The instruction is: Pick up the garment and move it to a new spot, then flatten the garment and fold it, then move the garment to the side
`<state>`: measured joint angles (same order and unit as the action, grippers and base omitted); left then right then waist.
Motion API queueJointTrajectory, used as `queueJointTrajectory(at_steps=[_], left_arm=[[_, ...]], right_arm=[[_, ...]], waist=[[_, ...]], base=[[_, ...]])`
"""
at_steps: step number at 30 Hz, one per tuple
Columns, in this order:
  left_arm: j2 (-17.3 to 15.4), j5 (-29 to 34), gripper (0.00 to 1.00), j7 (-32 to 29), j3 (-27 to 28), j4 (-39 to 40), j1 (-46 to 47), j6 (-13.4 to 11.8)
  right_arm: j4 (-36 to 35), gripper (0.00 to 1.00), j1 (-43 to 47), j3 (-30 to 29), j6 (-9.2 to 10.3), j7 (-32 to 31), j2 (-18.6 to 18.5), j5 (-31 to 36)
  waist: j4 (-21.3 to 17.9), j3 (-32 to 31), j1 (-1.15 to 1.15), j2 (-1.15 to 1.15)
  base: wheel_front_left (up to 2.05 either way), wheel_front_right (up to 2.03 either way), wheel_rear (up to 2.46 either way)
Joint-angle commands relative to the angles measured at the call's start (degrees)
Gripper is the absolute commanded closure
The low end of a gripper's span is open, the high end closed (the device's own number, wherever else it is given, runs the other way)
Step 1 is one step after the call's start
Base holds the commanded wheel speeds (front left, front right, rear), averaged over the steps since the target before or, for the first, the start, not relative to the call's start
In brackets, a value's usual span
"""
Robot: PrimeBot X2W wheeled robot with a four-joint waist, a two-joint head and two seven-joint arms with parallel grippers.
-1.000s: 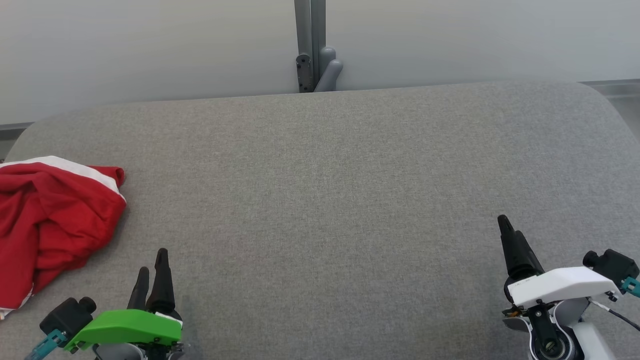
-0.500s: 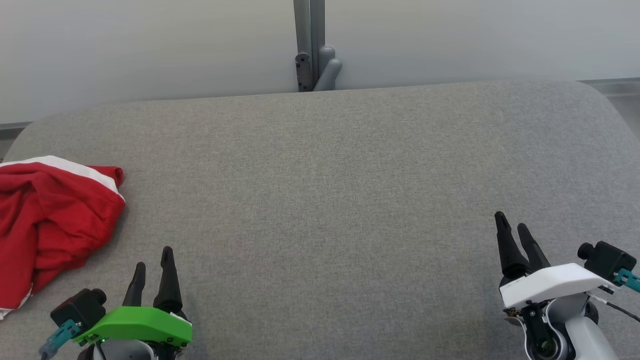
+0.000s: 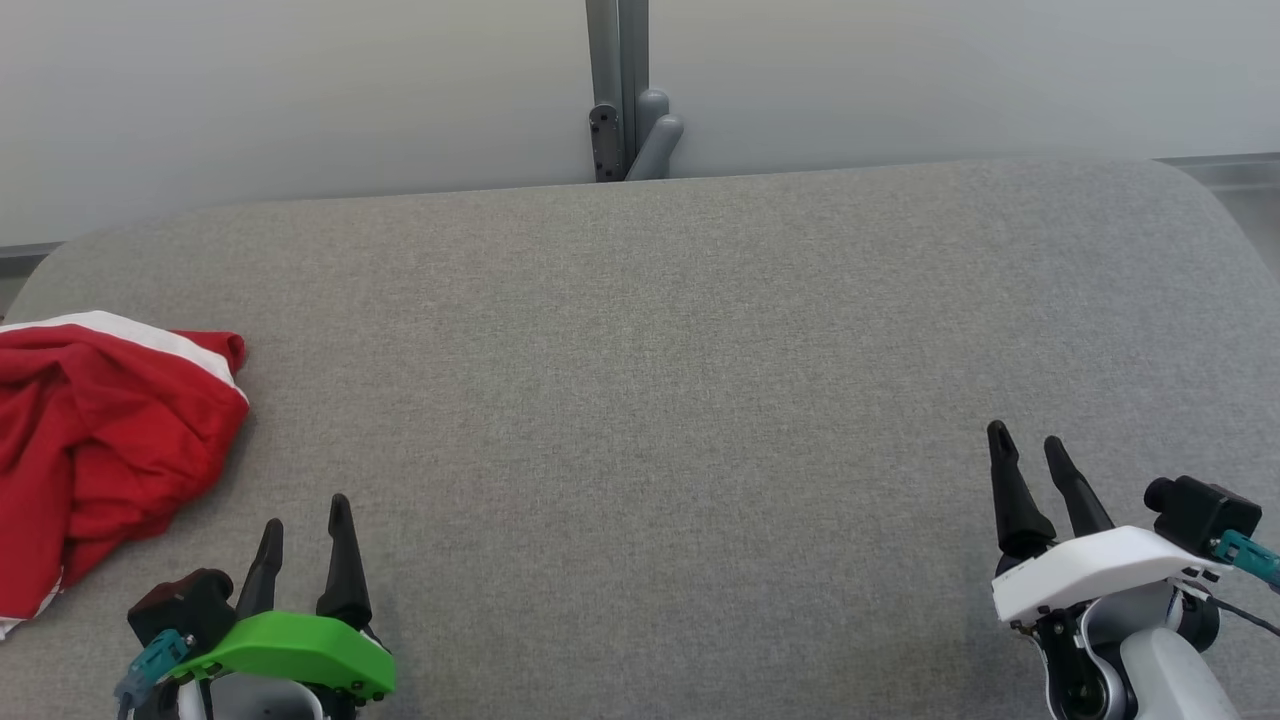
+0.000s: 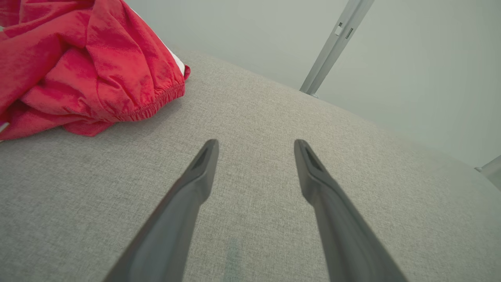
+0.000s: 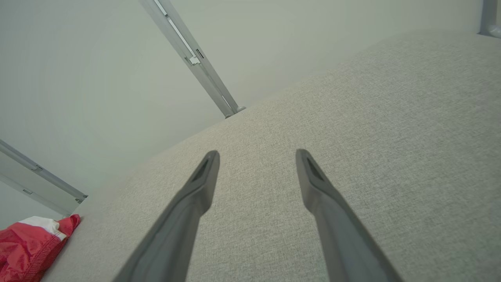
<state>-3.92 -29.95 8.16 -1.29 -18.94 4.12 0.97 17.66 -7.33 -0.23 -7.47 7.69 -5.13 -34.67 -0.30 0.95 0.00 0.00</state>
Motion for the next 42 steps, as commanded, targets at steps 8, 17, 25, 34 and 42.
queueJointTrajectory(at_steps=[8, 17, 25, 34, 42], left_arm=[[-0.9, 6.4, 0.00, 1.6, -1.5, 0.1, 1.3, -0.9], [-1.3, 11.3, 0.00, 2.8, -2.4, -0.6, 1.2, -1.6], [-1.5, 15.5, 0.00, 3.8, -2.9, -0.4, 1.2, -2.6], [-1.3, 19.1, 0.00, 4.9, -2.9, -0.2, 1.2, -2.9], [-1.0, 22.6, 0.00, 5.7, -2.4, -0.2, 0.8, -2.7]], right_arm=[[-0.1, 0.00, -0.9, 0.5, -0.03, 1.8, -0.6, 6.8], [0.8, 0.00, -1.1, 0.9, -0.03, 3.1, -0.7, 11.7], [0.5, 0.00, -1.2, 0.2, -0.03, 4.1, -0.5, 16.5], [0.0, 0.00, -1.3, -0.1, -0.03, 5.2, -0.6, 21.2], [0.3, 0.00, -1.1, -0.4, -0.03, 6.2, -0.5, 24.9]], waist=[[-0.2, 0.0, 0.00, 0.00], [-0.3, 0.0, 0.00, 0.00], [-0.4, 0.0, 0.00, 0.00], [-0.5, 0.2, 0.00, 0.00], [-0.4, 0.0, 0.00, 0.00]], base=[[0.00, 0.00, 0.00], [0.00, 0.00, 0.00], [0.00, 0.00, 0.00], [0.00, 0.00, 0.00], [0.00, 0.00, 0.00]])
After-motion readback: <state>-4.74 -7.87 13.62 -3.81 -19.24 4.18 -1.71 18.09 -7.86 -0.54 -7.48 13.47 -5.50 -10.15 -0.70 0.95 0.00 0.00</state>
